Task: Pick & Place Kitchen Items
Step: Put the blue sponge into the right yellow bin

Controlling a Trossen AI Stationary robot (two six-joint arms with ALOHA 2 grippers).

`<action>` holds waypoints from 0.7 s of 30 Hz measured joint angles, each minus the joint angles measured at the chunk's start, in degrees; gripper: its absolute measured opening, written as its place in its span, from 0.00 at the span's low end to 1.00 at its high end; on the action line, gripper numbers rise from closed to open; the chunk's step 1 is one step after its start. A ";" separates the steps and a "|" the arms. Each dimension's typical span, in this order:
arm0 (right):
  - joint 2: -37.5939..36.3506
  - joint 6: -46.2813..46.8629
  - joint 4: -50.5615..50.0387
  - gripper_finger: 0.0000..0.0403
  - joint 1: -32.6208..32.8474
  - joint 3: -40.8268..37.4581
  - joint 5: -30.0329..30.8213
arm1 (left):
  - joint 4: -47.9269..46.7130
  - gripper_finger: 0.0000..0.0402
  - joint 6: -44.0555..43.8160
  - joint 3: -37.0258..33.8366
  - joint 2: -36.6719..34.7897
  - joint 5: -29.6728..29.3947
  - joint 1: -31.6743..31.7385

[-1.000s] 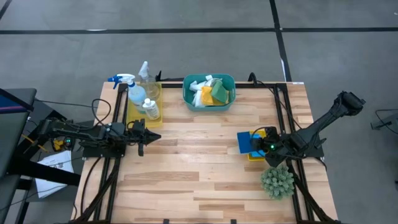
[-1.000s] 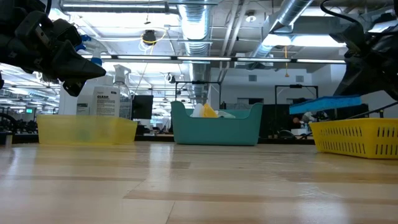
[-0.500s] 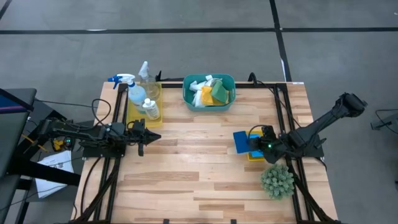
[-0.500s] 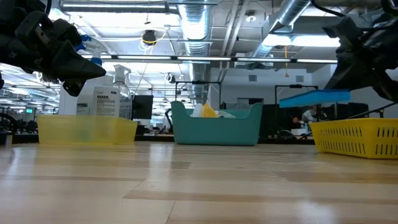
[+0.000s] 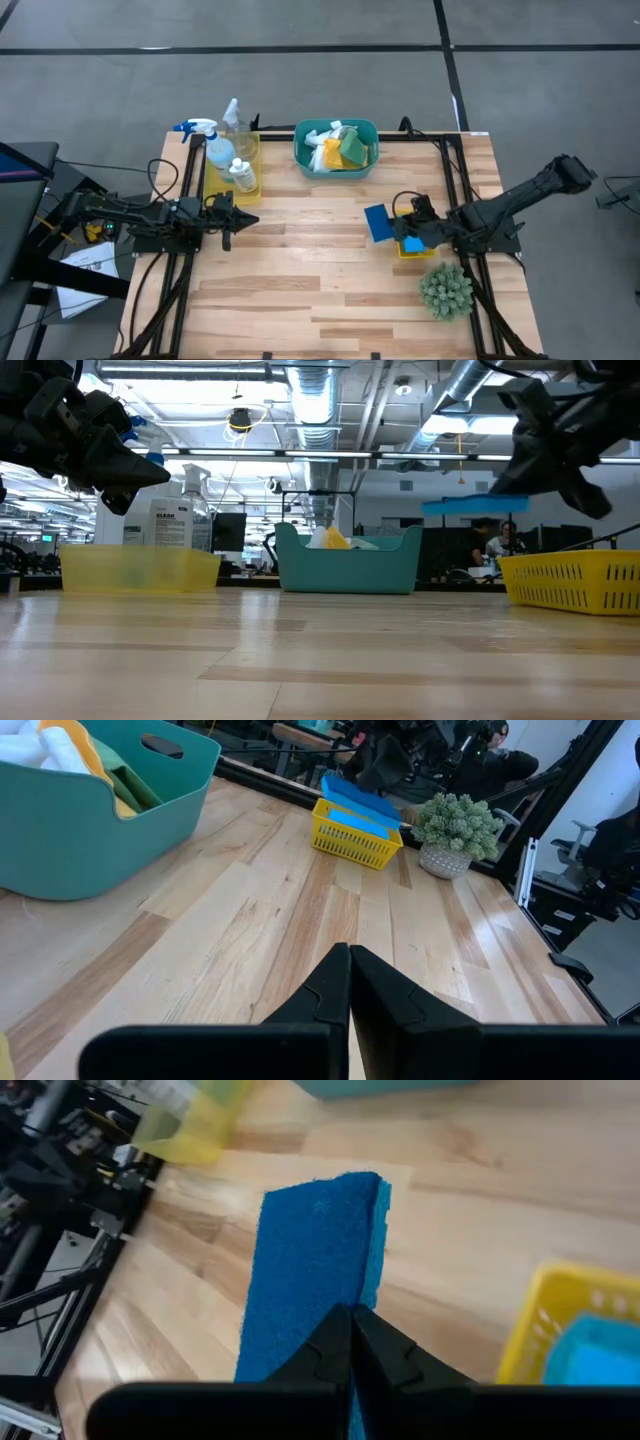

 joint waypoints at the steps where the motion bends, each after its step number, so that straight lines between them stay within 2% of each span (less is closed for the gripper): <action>1: 0.00 -1.68 0.98 0.00 -0.55 0.00 -0.02 | -0.01 0.01 0.00 0.00 0.00 -0.01 -0.01; 5: 0.00 -8.48 3.53 0.00 -2.58 0.00 -1.88 | -0.01 0.01 0.00 0.00 0.00 0.00 -0.01; 13: -0.74 -20.33 5.14 0.00 -8.44 0.00 -10.97 | 0.00 0.01 0.00 0.00 0.00 -0.01 -0.01; 18: -1.44 -29.88 10.81 0.00 -12.02 -1.05 -19.38 | -0.01 0.01 0.00 0.00 0.02 -0.01 0.01; 21: -1.38 -31.90 15.88 0.00 -14.12 -4.82 -23.42 | -0.01 0.01 0.00 0.00 0.00 0.00 -0.01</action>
